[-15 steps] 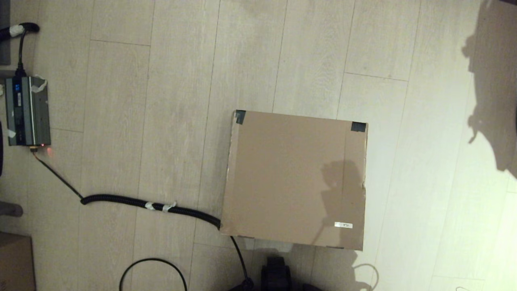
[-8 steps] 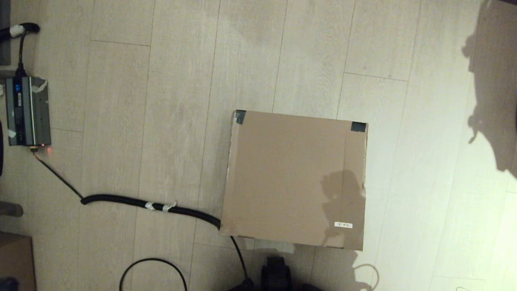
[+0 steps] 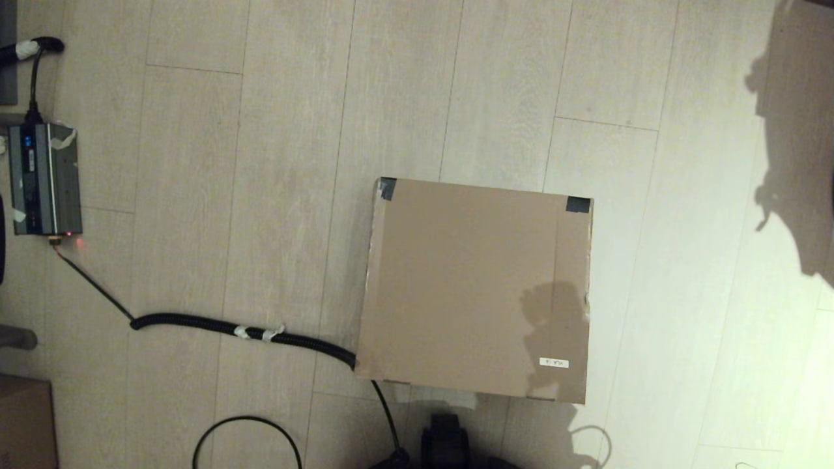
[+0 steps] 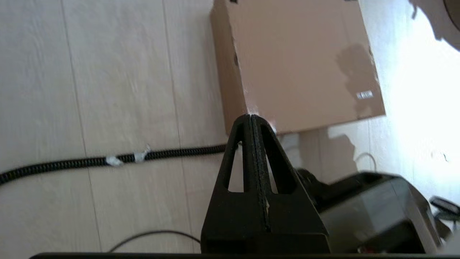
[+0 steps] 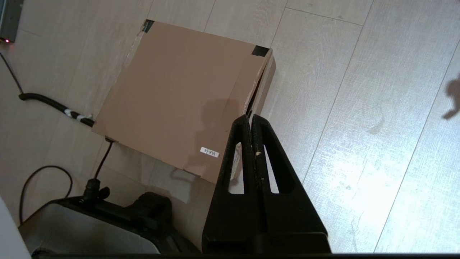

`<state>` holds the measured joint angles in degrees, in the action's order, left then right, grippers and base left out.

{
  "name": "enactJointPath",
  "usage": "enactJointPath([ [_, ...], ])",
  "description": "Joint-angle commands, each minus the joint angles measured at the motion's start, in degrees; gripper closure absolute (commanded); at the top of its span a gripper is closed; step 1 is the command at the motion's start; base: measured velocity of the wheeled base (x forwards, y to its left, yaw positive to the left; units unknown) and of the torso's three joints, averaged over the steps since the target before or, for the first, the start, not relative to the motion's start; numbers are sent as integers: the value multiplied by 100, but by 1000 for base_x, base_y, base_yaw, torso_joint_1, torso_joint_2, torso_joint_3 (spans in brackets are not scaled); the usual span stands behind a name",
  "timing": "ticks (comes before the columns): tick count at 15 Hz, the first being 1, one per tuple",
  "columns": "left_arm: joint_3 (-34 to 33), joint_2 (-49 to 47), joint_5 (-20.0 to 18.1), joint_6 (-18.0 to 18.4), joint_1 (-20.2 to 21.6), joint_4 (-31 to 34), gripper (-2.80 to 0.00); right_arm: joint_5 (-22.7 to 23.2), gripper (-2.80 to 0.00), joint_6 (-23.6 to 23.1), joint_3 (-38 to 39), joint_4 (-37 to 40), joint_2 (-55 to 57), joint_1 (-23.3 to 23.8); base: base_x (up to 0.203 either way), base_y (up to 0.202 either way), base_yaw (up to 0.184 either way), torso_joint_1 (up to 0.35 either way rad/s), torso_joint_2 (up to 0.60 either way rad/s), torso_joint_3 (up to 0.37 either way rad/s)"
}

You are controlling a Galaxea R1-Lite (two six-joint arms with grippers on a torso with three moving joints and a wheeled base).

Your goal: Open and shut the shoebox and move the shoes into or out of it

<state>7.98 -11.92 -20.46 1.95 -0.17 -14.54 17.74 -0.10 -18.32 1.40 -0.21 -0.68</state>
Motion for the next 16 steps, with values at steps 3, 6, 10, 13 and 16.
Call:
enactJointPath([
  [3, -736, 1175, 309, 31, -24, 379, 0, -44, 0, -131, 268, -14, 30, -2, 0, 0, 0, 0, 0, 0],
  [6, -777, 1192, 1204, -105, -10, 717, 0, -409, 0, -691, 1144, -628, 30, -2, 0, 0, 0, 0, 0, 0],
  [10, -780, 1192, 1872, -72, -10, 1200, 0, -924, 0, -913, 1838, -1031, 30, -2, 0, 0, 0, 0, 0, 0],
  [13, -797, 1190, 1887, 88, -10, 1347, 0, -1592, 0, -820, 1723, 219, 30, 1, 0, 0, 0, 0, 0, 0],
  [16, -720, 1192, 2064, -195, -10, 1630, 0, -1669, 0, -574, 1656, 352, 30, 7, 0, 0, 0, 0, 0, 0],
])
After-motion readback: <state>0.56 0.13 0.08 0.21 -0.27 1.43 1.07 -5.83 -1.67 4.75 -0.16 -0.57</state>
